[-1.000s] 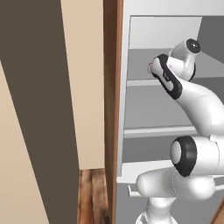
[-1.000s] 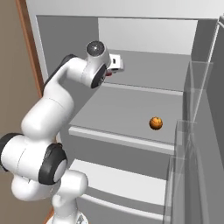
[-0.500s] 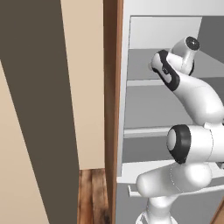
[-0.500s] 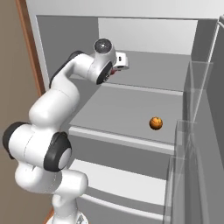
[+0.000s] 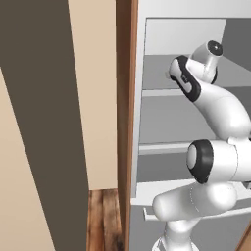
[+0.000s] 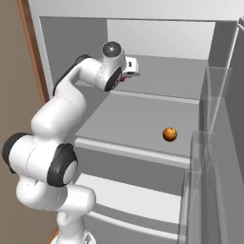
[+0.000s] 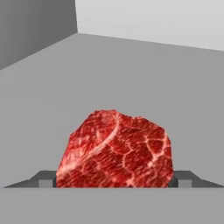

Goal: Open the fridge, remove the orange, lemon, and steak, and place them on any counter.

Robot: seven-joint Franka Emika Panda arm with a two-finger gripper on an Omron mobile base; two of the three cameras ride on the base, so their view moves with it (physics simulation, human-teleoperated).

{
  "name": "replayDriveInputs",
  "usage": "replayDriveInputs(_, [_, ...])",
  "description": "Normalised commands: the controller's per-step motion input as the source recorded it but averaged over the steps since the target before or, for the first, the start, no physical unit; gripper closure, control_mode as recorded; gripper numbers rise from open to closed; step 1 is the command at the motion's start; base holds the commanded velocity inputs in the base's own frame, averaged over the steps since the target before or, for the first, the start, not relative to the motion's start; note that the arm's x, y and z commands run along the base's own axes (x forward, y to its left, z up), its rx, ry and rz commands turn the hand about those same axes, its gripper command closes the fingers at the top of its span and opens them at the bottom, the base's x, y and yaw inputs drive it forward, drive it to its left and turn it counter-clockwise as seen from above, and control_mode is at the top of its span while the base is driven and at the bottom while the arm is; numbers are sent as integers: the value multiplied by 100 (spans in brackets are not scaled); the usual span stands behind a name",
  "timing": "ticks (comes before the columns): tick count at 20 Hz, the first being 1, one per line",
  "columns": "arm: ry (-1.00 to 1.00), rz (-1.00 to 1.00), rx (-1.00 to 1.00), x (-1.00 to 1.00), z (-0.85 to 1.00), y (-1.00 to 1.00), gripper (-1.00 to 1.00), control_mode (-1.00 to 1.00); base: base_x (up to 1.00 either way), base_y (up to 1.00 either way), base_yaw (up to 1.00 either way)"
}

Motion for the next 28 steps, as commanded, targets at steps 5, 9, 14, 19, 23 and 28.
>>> replayDriveInputs(5, [-4,0,0,-57,-12,5,100,-100,0,0,0])
replayDriveInputs(9, [-25,-1,0,-100,43,0,100,-100,0,0,0])
replayDriveInputs(14, [-18,-6,0,-100,64,-4,100,-100,0,0,0])
replayDriveInputs(19, [5,-13,0,-100,14,0,100,-100,0,0,0])
replayDriveInputs(23, [16,-15,0,-100,-1,0,100,-100,0,0,0])
replayDriveInputs(28, [17,-11,0,-100,-25,8,100,-100,0,0,0])
